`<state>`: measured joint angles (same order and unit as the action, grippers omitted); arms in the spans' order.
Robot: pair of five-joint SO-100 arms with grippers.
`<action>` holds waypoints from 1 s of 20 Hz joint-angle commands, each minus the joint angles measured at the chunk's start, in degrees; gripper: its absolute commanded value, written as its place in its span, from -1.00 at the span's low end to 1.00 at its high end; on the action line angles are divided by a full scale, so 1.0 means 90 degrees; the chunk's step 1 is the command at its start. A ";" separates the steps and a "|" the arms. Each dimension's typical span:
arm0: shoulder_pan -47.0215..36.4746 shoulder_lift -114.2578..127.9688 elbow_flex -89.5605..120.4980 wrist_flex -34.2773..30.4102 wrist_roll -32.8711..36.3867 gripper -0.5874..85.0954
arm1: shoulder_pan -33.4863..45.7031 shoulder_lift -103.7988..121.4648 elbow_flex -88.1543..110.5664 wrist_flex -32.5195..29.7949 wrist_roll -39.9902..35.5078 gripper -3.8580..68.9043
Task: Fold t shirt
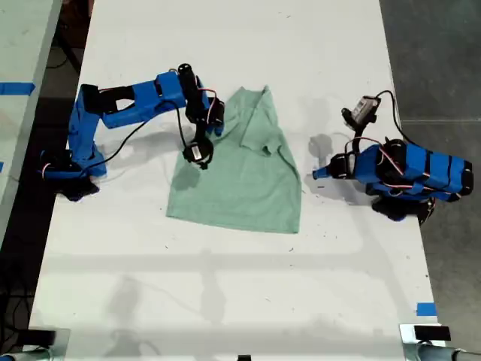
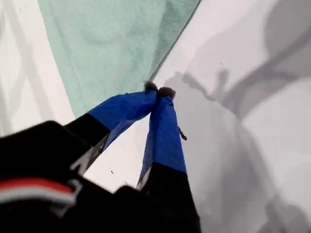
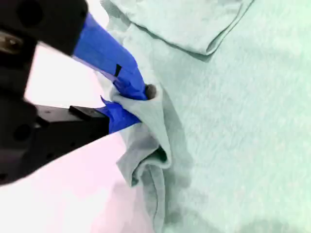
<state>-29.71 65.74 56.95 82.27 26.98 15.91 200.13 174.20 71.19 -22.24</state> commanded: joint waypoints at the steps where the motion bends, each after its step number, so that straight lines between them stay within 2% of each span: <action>1: 0.0225 0.0000 -0.0352 -0.0361 -0.0098 -0.99 | -0.0059 0.0088 0.0234 0.0020 -0.0039 -0.89; 2: 0.0283 0.0000 -0.0352 -0.0498 -0.0127 -0.99 | -0.0059 0.0088 0.0234 0.0020 -0.0039 -0.89; 3: 0.0293 0.0000 -0.0352 -0.0576 -0.0244 -0.86 | -0.0059 0.0088 0.0234 0.0020 -0.0039 -0.89; 4: 0.0303 0.0029 -0.0371 -0.0703 -0.0283 -0.56 | -0.0059 0.0088 0.0234 0.0020 -0.0039 -0.89; 6: 0.0361 0.0088 -0.0371 -0.0879 -0.0439 -0.41 | -0.0059 0.0088 0.0234 0.0020 -0.0039 -0.89; 7: 0.0430 0.0137 -0.0371 -0.1045 -0.0342 -0.23 | -0.0059 0.0088 0.0234 0.0020 -0.0039 -0.89; 9: 0.0498 0.0322 -0.0371 -0.1074 -0.0332 -0.41 | -0.0068 0.0088 0.0234 0.0020 -0.0039 -0.89; 11: 0.0254 0.1113 -0.0156 -0.0625 -0.0605 -0.54 | -0.0078 0.0088 0.0234 0.0020 -0.0039 -0.89; 12: 0.0029 0.1807 0.0088 -0.0498 -0.0605 -0.99 | -0.0088 0.0088 0.0234 0.0020 -0.0039 -0.89; 16: -0.0586 0.4990 0.0537 0.0283 -0.0107 -0.99 | -0.0088 0.0088 0.0234 0.0020 -0.0049 -0.89; 20: 0.0020 0.7979 0.3652 -0.0400 -0.0430 -0.99 | -0.0088 0.0088 0.0225 0.0010 -0.0059 -0.89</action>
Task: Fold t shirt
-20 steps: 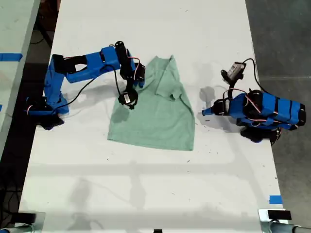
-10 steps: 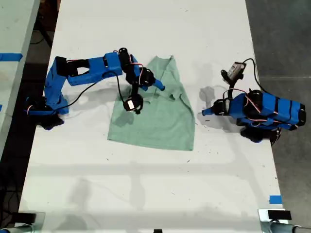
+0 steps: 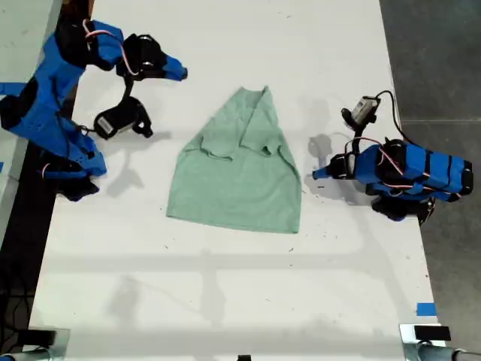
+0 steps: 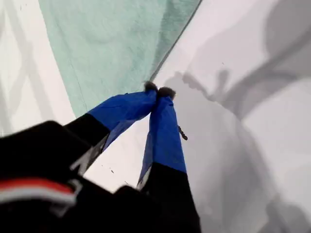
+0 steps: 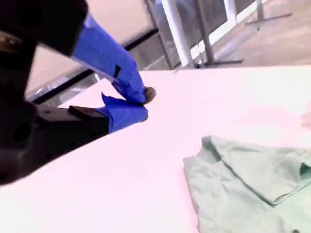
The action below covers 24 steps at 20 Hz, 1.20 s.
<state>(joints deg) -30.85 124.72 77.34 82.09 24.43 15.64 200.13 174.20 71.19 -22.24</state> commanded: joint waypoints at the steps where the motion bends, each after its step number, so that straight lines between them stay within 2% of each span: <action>1: 0.0117 0.2021 0.2383 -0.0703 -0.0186 -0.99 | -0.0059 0.0088 0.0225 0.0010 -0.0049 -0.89; 5: 0.0430 0.4795 0.5996 -0.1963 -0.0674 -0.99 | -0.0039 0.0088 0.0234 0.0010 -0.0029 -0.89; 12: 0.1006 0.7432 0.9736 -0.3359 -0.0742 -0.99 | -0.0039 0.0088 0.0244 0.0010 -0.0020 -0.89; 14: 0.1025 0.9111 1.0898 -0.3057 -0.0752 -0.99 | -0.0039 0.0088 0.0244 0.0010 0.0000 -0.89; 15: 0.1035 0.9053 1.0986 -0.2871 -0.0869 -0.99 | -0.0029 0.0088 0.0244 0.0010 0.0000 -0.89; 24: 0.0820 0.9102 1.1270 -0.2881 -0.0986 -0.99 | -0.0029 0.0088 0.0254 0.0039 0.0059 -0.89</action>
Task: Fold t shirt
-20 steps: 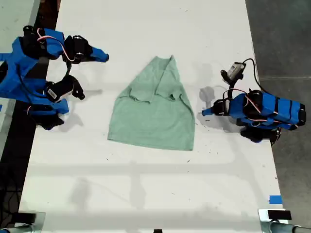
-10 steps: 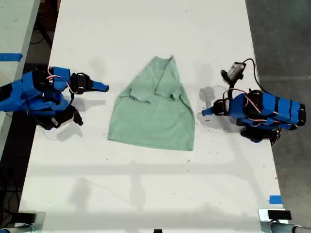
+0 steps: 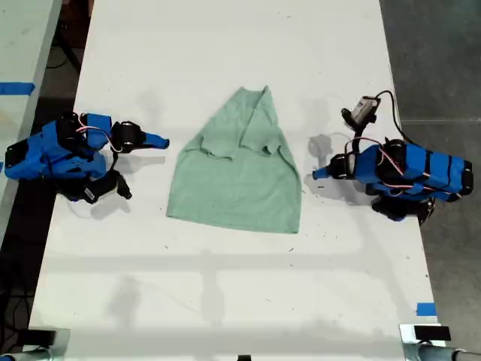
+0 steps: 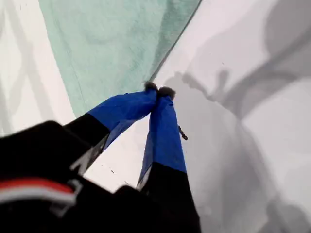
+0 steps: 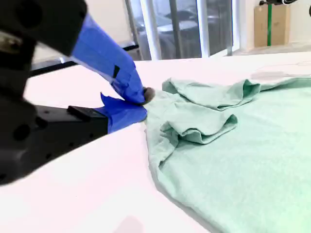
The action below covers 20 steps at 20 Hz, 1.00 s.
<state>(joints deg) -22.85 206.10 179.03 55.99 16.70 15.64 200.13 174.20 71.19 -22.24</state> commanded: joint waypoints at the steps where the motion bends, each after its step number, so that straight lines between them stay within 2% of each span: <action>1: -0.0078 0.0059 -0.0020 0.0029 -0.0156 -0.99 | -0.0029 0.0088 0.0254 0.0039 0.0068 -0.89; 7: -0.0029 0.0059 -0.0059 0.0293 -0.0439 -0.99 | -0.0010 0.0088 0.0254 0.0059 0.0107 -0.89; 20: 0.0020 0.0059 -0.0010 0.0254 -0.0498 -0.99 | -0.0020 0.0088 0.0254 0.0059 0.0107 -0.89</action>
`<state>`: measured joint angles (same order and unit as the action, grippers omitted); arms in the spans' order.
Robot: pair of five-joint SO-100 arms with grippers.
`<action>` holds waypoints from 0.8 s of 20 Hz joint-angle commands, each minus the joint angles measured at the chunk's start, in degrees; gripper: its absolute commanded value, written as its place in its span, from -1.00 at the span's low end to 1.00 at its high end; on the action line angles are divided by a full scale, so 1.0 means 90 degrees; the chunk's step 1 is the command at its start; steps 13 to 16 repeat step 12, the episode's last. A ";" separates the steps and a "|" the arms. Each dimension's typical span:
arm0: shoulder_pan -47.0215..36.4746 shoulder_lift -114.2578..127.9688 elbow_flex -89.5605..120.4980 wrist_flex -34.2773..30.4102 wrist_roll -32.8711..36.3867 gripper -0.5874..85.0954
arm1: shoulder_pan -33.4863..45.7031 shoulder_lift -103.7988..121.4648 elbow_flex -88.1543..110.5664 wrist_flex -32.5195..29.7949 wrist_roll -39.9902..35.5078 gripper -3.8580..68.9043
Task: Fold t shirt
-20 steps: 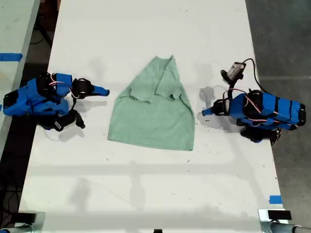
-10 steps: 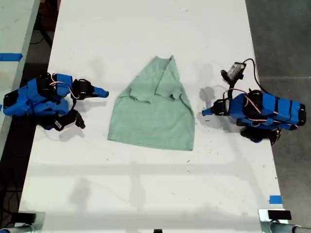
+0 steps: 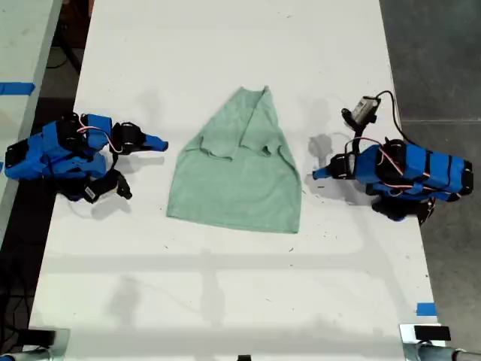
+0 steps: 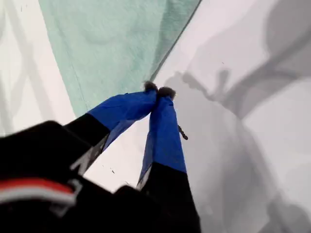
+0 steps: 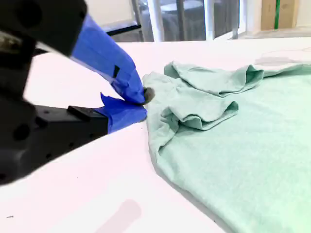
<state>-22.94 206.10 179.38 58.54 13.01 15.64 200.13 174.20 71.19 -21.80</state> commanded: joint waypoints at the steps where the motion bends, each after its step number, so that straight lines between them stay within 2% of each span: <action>1: 0.0029 0.0059 -0.0049 -0.0029 -0.0088 -0.99 | -0.0020 0.0088 0.0254 0.0059 0.0059 -0.89; 16: 0.0039 0.0059 -0.0068 -0.0029 -0.0049 -0.99 | -0.0039 0.0088 0.0254 0.0059 0.0039 -0.89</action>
